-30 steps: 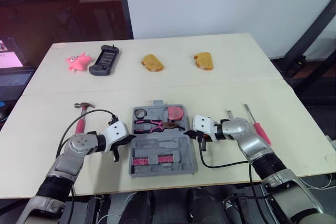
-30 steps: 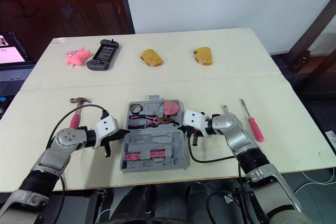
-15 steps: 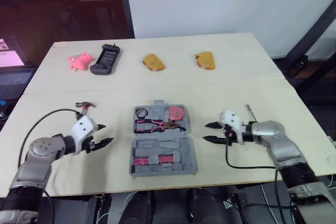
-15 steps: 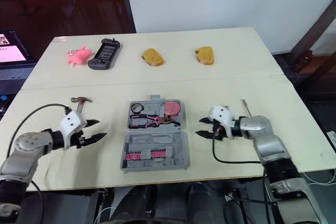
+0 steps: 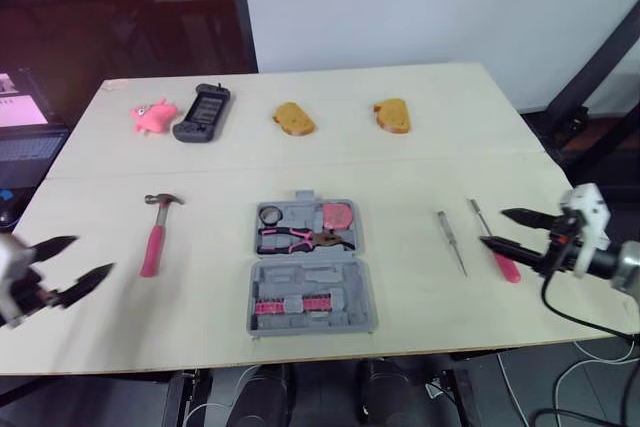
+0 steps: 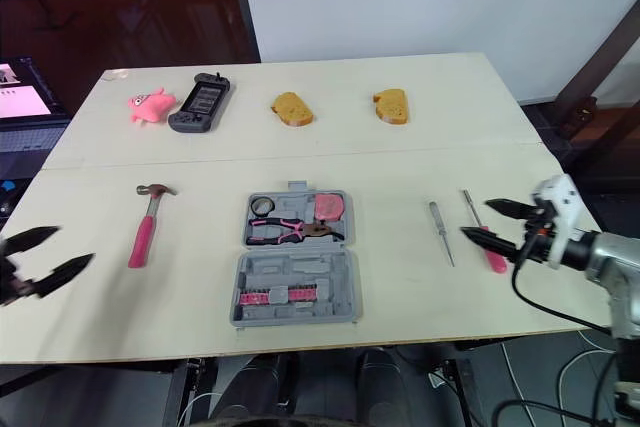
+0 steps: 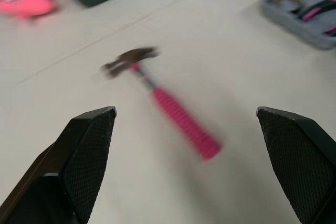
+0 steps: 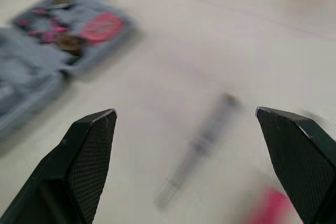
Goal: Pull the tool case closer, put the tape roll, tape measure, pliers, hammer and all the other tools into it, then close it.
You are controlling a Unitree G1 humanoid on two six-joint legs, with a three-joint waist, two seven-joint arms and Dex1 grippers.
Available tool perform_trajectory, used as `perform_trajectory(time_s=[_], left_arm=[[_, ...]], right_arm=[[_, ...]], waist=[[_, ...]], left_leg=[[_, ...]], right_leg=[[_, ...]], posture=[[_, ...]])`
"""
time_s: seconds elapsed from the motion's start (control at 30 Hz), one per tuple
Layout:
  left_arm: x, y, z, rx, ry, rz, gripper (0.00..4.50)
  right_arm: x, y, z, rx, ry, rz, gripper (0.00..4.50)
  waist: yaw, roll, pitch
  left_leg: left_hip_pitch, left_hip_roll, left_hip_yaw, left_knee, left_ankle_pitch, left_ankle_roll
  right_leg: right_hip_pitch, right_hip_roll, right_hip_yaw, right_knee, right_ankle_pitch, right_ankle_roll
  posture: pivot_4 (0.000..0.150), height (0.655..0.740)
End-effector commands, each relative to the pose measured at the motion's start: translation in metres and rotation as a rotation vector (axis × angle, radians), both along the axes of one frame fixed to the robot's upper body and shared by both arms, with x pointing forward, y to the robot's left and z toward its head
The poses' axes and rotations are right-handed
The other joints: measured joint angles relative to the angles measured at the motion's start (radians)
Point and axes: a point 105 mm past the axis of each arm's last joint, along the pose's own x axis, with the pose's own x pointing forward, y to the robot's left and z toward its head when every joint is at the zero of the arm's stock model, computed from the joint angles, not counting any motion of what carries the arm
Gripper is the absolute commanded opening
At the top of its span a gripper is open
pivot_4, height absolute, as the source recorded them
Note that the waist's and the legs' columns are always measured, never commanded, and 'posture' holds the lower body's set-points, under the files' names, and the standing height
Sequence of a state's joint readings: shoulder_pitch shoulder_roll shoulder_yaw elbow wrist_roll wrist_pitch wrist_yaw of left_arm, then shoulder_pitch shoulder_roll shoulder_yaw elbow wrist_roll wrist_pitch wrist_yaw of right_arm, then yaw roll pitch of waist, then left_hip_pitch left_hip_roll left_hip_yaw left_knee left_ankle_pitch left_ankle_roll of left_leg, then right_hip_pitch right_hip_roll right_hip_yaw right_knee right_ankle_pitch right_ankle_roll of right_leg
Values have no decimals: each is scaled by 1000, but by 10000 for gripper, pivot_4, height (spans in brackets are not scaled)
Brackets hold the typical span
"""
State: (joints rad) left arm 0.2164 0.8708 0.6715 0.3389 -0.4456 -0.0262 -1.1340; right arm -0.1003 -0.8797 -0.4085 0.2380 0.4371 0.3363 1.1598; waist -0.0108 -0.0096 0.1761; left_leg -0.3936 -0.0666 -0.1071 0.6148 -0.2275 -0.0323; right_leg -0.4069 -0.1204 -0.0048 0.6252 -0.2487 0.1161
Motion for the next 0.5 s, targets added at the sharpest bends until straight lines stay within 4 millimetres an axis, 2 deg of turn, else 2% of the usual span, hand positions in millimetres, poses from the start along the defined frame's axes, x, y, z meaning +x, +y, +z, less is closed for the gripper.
perform_trajectory(time_s=[0.03, 0.23, 0.4, 0.5], left_arm=[[-13, 26, 14, -7, -54, 78, 45000], [-29, 43, 7, -2, -22, 117, 45000], [-24, 40, 9, 12, -29, 100, 45000], [-16, 31, 15, -11, -41, 58, 45000]], right_arm=[[-1, -16, 11, 25, -46, -72, 44776], [-8, -28, 16, 31, -68, -96, 44776], [-9, -29, 18, 25, -70, -98, 44776], [-9, -29, 18, -11, -66, -98, 44776]], waist=[[-1, 0, 0], [-1, 0, 0], [0, 0, 0], [0, 0, 0]], left_leg=[[0, 1, 0, 0, 0, 0], [0, 1, 1, 0, 0, 0], [0, 2, 1, 0, 0, 0], [0, 2, 1, 0, 0, 0]], right_leg=[[0, 0, 0, 0, 0, -1], [0, 0, 0, -2, -1, -1], [0, 0, 0, -2, -1, -2], [0, 0, 0, -2, -1, -2]], posture=[[1500, 7400], [1500, 7400], [1500, 7400], [1500, 7400]])
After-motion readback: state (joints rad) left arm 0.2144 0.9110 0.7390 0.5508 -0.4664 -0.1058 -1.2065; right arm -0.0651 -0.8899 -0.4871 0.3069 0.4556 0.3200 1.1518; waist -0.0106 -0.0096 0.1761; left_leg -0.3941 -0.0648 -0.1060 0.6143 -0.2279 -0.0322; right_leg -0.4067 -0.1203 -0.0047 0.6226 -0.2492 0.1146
